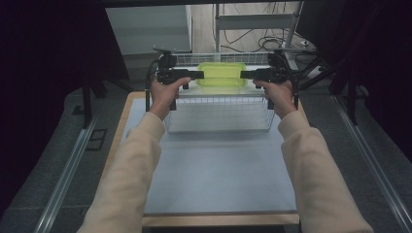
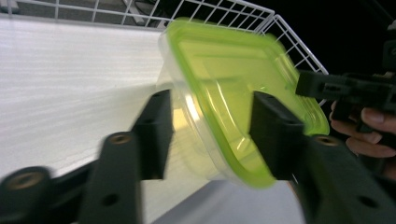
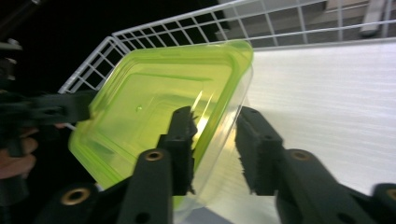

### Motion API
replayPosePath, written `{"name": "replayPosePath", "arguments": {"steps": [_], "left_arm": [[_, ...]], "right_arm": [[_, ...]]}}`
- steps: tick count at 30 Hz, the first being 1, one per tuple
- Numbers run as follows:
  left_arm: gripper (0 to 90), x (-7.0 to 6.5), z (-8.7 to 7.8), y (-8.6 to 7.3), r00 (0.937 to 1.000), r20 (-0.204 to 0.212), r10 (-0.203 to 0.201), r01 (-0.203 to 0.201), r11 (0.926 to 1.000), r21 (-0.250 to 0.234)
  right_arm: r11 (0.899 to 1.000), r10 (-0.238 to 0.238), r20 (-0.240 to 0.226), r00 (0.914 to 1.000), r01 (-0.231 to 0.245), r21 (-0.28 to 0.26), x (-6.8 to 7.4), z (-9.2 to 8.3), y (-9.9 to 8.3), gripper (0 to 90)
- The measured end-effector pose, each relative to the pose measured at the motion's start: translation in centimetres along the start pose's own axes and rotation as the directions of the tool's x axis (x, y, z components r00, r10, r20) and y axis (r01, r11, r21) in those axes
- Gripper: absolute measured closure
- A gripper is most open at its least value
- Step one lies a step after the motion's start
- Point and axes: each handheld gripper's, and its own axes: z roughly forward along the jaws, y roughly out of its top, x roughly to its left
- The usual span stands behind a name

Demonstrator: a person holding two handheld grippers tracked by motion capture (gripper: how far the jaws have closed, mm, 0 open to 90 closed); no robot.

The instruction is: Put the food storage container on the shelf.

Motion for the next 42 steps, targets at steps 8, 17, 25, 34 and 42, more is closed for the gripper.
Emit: {"name": "replayPosePath", "arguments": {"steps": [8, 17, 25, 34, 42], "left_arm": [[30.8, 0.1, -0.9, -0.3, 0.9995, -0.010, 0.029, -0.029, 0.9990, -0.033], [27.0, -1.2, -4.4, -3.1, 0.9953, 0.017, 0.095, -0.094, 0.9935, -0.065], [25.5, -3.0, -7.0, -7.9, 0.9856, 0.052, 0.161, -0.158, 0.9859, -0.054], [24.7, -3.3, -9.1, -16.1, 0.9727, 0.080, 0.218, -0.214, 0.9756, -0.048], [24.8, -2.1, -8.8, -22.4, 0.9653, 0.030, 0.259, -0.260, 0.9654, 0.018]], "right_arm": [[0.998, -0.024, 0.026, 0.9994, 0.026, -0.056, 0.0, -1.0, -0.2, 44.0], [0.986, -0.129, 0.002, 0.9917, 0.128, -0.104, 1.1, -4.6, -1.8, 35.6], [0.961, -0.265, -0.028, 0.9639, 0.261, -0.092, 2.5, -7.0, -6.2, 31.5], [0.920, -0.391, -0.052, 0.9191, 0.388, -0.058, 2.6, -8.8, -15.4, 26.8], [0.922, -0.386, -0.078, 0.9193, 0.386, -0.006, 0.8, -8.7, -21.6, 25.9]]}}
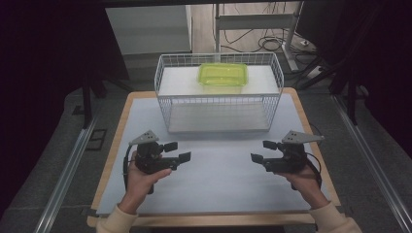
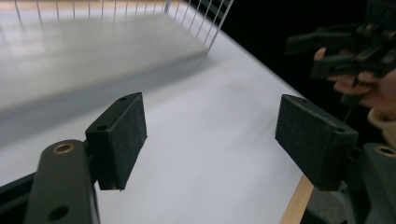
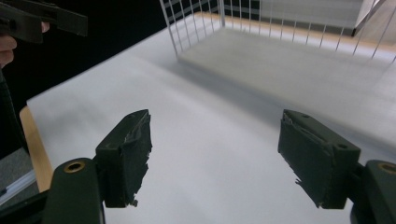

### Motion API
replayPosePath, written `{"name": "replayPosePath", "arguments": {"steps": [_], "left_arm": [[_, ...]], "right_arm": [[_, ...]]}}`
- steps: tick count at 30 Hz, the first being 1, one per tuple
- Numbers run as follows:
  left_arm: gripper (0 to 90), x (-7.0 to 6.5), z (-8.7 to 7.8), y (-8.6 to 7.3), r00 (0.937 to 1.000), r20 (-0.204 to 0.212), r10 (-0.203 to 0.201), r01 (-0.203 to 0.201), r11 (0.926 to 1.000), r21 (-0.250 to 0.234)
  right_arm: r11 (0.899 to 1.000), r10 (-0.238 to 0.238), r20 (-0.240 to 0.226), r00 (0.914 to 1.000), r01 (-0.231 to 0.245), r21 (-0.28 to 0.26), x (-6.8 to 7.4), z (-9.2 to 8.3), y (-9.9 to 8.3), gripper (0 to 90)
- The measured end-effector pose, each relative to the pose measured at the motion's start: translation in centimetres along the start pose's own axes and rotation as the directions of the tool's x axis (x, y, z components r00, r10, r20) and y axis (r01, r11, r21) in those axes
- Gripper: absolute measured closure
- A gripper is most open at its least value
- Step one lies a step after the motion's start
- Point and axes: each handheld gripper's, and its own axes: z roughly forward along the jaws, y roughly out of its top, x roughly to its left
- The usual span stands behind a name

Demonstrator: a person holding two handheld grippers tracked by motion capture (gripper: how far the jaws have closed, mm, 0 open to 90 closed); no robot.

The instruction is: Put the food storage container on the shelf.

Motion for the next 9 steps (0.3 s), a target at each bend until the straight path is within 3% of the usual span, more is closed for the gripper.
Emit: {"name": "replayPosePath", "arguments": {"steps": [9], "left_arm": [[25.0, 0.20, 0.08, -0.99, 0.9998, -0.018, -0.012, 0.012, 0.9999, -0.005]], "right_arm": [[1.000, -0.003, 0.014, 0.9999, 0.003, -0.011, -0.04, -0.08, -0.78, 24.2]]}}
